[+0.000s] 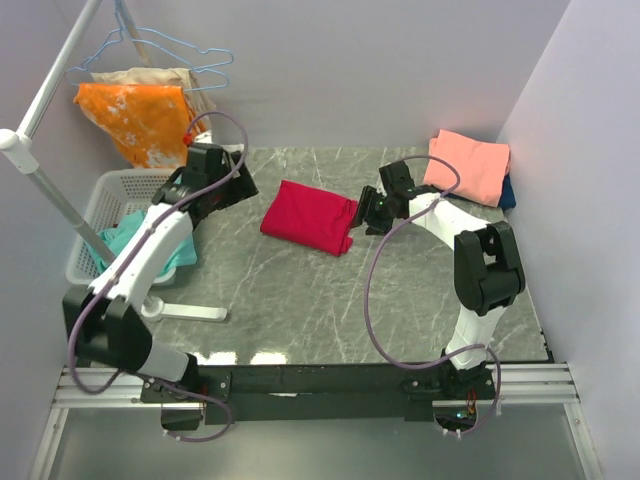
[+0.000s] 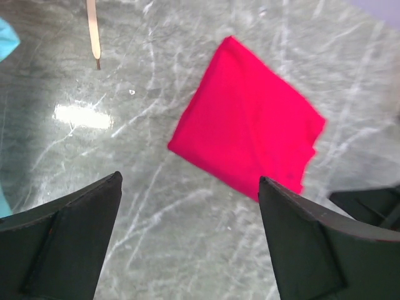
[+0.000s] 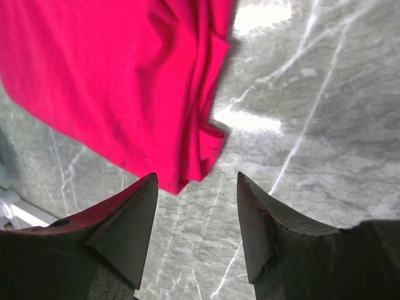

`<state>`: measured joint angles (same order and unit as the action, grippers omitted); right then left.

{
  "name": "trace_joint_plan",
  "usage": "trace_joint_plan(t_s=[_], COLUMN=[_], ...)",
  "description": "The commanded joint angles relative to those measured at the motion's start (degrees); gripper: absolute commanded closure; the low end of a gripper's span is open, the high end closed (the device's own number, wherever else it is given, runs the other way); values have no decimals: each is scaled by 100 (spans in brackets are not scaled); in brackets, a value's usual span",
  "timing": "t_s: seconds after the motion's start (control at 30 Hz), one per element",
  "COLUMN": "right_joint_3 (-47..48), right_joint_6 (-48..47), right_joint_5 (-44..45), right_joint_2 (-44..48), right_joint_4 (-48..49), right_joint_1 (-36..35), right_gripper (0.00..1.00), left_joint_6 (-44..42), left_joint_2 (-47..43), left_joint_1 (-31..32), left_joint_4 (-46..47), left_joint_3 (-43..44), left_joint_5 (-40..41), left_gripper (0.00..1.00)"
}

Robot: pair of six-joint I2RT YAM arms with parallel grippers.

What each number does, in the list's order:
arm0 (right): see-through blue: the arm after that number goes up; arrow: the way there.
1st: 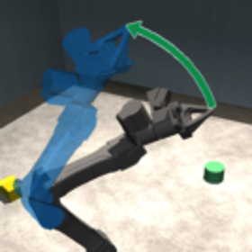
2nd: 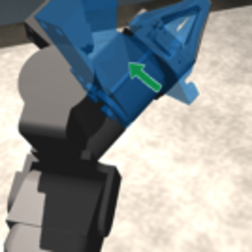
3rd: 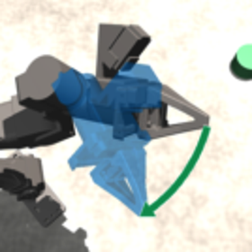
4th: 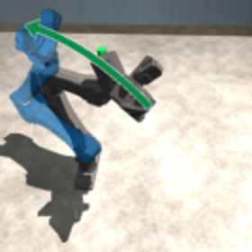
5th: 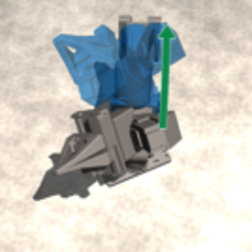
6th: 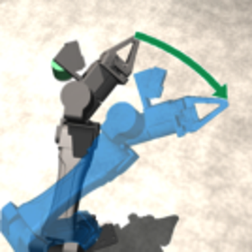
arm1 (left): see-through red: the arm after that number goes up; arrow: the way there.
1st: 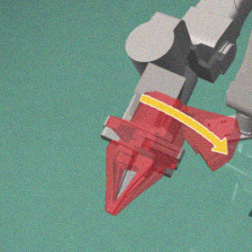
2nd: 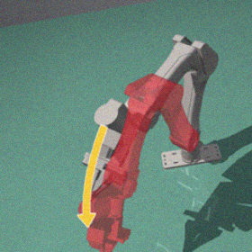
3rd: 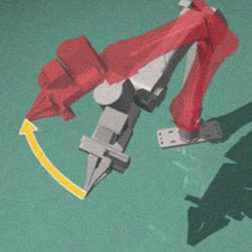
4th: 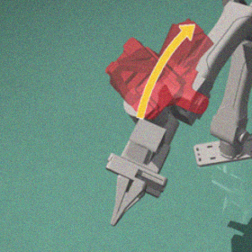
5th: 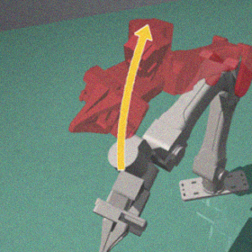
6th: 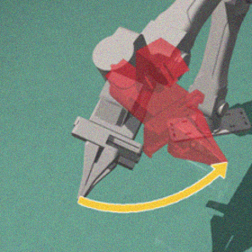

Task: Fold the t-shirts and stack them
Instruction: Neatly place the folded tshirt to the corner

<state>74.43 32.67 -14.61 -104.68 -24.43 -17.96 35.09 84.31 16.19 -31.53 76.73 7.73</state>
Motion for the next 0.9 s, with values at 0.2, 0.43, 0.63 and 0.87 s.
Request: trace_joint_plan(t_s=[0.2, 0.43, 0.63, 0.87], right_joint_3=[-60, -324, -439, -684], right_joint_6=[-59, -24, -15, -41], right_joint_5=[-323, -297, -288, -139], right_joint_2=[185, 167, 185, 378], right_joint_4=[368, 614, 729, 869], right_joint_1=[38, 47, 38, 11], right_gripper=[39, 35, 27, 22], left_joint_6=[428, 560, 587, 578], left_joint_2=[-1083, -1391, -1637, -1831], left_joint_1=[113, 236, 289, 306], left_joint_4=[-37, -187, -336, -293], left_joint_3=[-624, -773, -949, -1160], left_joint_5=[-17, -8, -69, -245], left_gripper=[1, 0, 1, 0])
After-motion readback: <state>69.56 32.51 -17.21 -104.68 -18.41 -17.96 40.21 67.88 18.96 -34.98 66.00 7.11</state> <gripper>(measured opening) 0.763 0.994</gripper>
